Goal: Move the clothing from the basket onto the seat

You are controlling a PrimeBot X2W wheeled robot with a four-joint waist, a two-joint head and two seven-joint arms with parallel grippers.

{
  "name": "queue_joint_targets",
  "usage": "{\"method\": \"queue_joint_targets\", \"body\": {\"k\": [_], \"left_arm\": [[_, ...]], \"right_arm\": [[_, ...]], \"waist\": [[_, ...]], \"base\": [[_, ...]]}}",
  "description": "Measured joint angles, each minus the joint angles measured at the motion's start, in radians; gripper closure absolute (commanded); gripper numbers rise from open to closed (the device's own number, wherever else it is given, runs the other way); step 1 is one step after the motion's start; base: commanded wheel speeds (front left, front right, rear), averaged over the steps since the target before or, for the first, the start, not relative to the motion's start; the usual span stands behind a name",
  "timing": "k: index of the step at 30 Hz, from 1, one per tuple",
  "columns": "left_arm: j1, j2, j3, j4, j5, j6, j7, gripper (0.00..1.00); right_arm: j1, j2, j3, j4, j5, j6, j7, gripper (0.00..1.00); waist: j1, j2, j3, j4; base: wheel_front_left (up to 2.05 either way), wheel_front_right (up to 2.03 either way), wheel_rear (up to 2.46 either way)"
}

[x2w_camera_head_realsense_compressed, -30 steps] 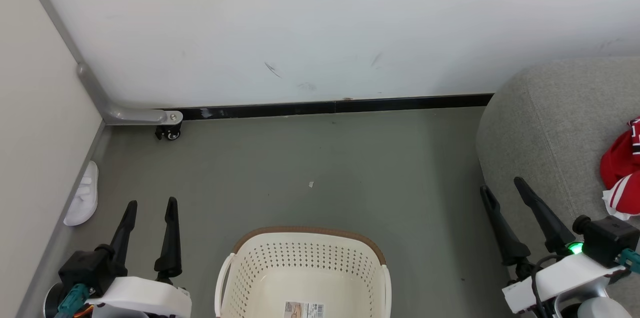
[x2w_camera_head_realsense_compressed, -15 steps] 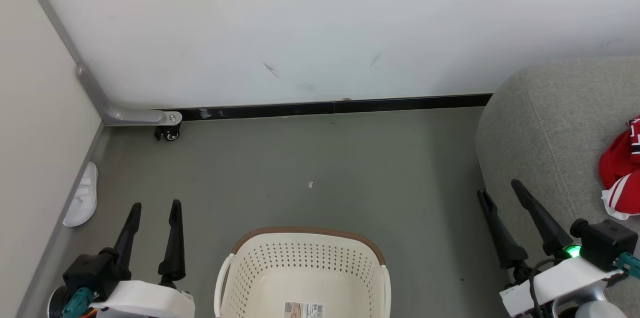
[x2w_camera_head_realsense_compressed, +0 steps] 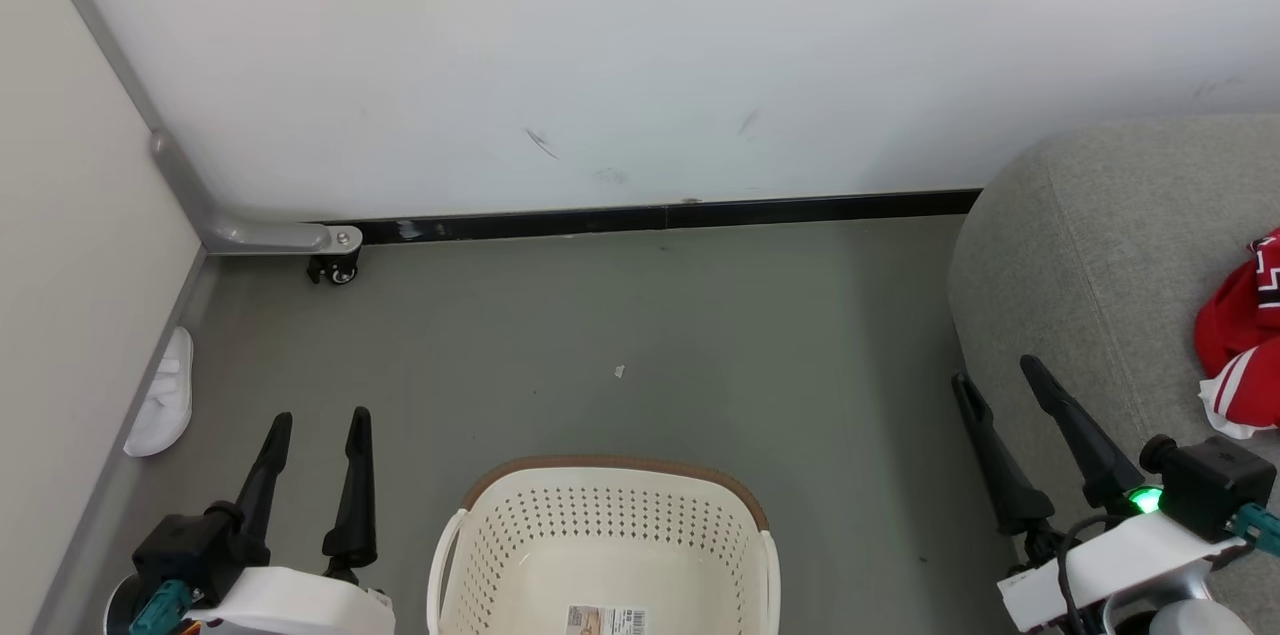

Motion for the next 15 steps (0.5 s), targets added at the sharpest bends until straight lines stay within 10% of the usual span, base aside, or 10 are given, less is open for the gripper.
{"method": "queue_joint_targets", "body": {"k": [11,12,15], "left_arm": [[0.000,-0.007,0.016,0.010,0.008,-0.026,0.000,0.00],[0.001,-0.011,0.014,0.019,0.007,-0.025,0.002,1.00],[0.017,-0.028,0.008,0.053,0.007,-0.025,0.002,1.00]], "right_arm": [[0.000,0.002,0.000,0.000,-0.001,0.000,0.000,0.00],[0.001,0.005,0.002,0.008,-0.001,0.000,0.001,1.00],[0.017,0.020,0.010,0.040,-0.001,0.000,0.002,1.00]], "waist": [[0.0000,0.0000,-0.004,-0.003],[0.0000,0.0000,-0.004,-0.003],[0.0000,0.0000,-0.004,-0.003]], "base": [[0.00,0.00,0.00],[0.00,0.00,0.00],[0.00,0.00,0.00]]}}
